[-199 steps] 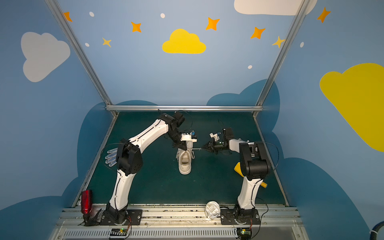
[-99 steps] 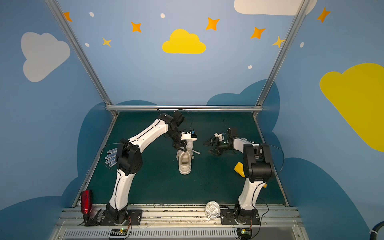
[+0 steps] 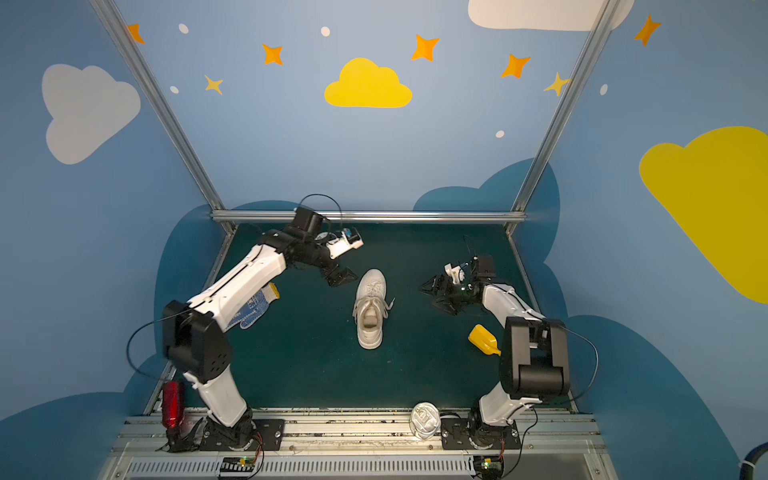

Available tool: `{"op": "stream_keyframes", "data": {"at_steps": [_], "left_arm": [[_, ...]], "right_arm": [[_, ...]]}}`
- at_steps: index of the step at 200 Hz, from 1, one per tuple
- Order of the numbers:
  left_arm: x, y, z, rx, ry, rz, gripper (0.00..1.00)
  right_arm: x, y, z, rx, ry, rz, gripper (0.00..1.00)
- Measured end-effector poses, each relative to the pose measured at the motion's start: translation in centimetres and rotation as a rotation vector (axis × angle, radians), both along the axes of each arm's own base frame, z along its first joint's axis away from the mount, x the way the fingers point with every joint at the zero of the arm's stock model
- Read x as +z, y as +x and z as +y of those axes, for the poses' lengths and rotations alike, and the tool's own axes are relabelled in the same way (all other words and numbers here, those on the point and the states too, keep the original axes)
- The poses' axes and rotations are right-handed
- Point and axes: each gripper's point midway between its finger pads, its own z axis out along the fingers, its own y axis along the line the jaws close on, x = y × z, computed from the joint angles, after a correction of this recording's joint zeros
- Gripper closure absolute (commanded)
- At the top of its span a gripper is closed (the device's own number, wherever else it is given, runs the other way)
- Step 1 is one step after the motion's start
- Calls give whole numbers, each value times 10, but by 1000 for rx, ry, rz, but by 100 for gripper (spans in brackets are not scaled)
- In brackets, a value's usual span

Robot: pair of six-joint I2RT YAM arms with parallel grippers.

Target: Tie the shoes

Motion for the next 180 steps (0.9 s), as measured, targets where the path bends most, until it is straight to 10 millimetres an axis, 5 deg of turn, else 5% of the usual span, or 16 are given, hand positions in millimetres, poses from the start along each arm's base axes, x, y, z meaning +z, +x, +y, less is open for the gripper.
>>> {"op": "stream_keyframes", "data": {"at_steps": [28, 52, 77, 103, 123, 147, 180], "left_arm": [[-3, 0, 81, 356, -239, -12, 0], [-35, -7, 137, 629, -383, 17, 0], [-65, -23, 152, 739, -413, 42, 0], [-64, -27, 170, 824, -370, -28, 0], [-59, -27, 185, 882, -346, -133, 0], [-78, -33, 199, 936, -291, -176, 0], [-99, -30, 205, 946, -228, -192, 0]], "right_arm": [[26, -9, -23, -68, -166, -208, 10], [40, -15, -47, -154, -314, -409, 10], [17, -23, -76, -271, -465, -528, 10], [-22, -36, -102, -339, -609, -534, 10], [-21, -33, -115, -377, -680, -566, 10], [-13, -21, -124, -417, -728, -616, 10], [-40, -11, -133, -399, -787, -549, 10]]}}
